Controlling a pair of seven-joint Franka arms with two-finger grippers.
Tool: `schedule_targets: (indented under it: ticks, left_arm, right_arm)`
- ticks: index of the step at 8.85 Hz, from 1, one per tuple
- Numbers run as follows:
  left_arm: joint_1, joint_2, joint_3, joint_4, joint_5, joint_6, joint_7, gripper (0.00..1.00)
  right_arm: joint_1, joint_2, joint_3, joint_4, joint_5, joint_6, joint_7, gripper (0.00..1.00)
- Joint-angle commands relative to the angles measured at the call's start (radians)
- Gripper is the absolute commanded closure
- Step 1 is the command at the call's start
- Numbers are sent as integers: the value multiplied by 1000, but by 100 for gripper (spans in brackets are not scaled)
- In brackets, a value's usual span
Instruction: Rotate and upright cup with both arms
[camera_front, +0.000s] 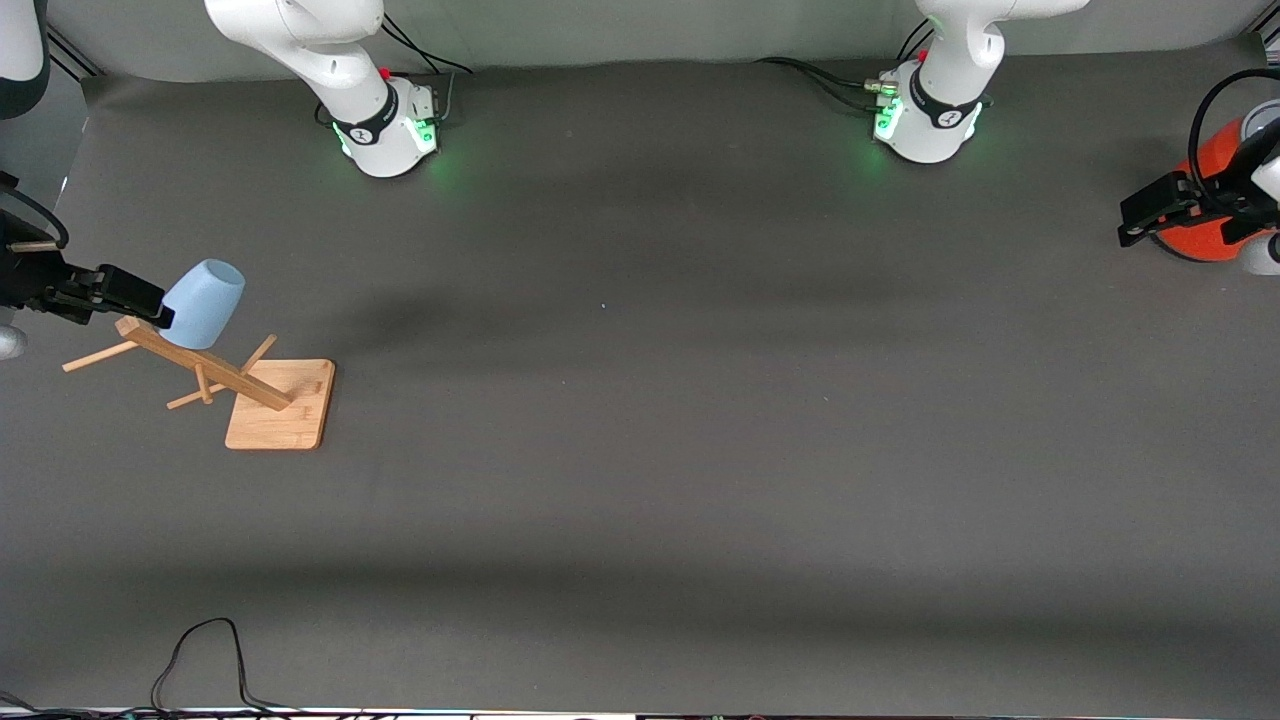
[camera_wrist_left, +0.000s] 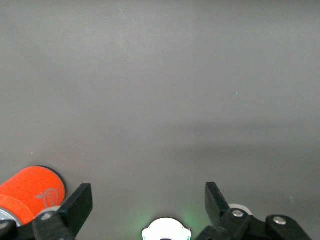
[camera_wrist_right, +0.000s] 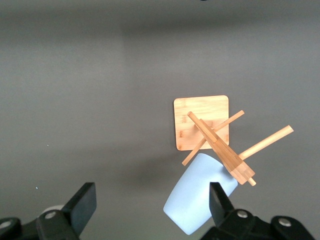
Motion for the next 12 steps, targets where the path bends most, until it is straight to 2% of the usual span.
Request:
schedule_targets:
  ticks: [1,6,10,12]
  left_arm:
    - [-4,5,16,14,14,-15,50,0]
    - [5,-13,16,-46,-4,29,40,0]
    - [7,-6,16,-60,-3,8,46,0]
    - [13,5,16,-64,-3,26,48,0]
  right_arm:
    - [5,-12,1,-6,-18,-2,-39,0]
    - [5,-18,2,-8,-19,-2,-40,0]
    - [1,-197,-79,-167,-53,-5,-43,0]
    - [-2,-217,-120,-190,-49,-27,15,0]
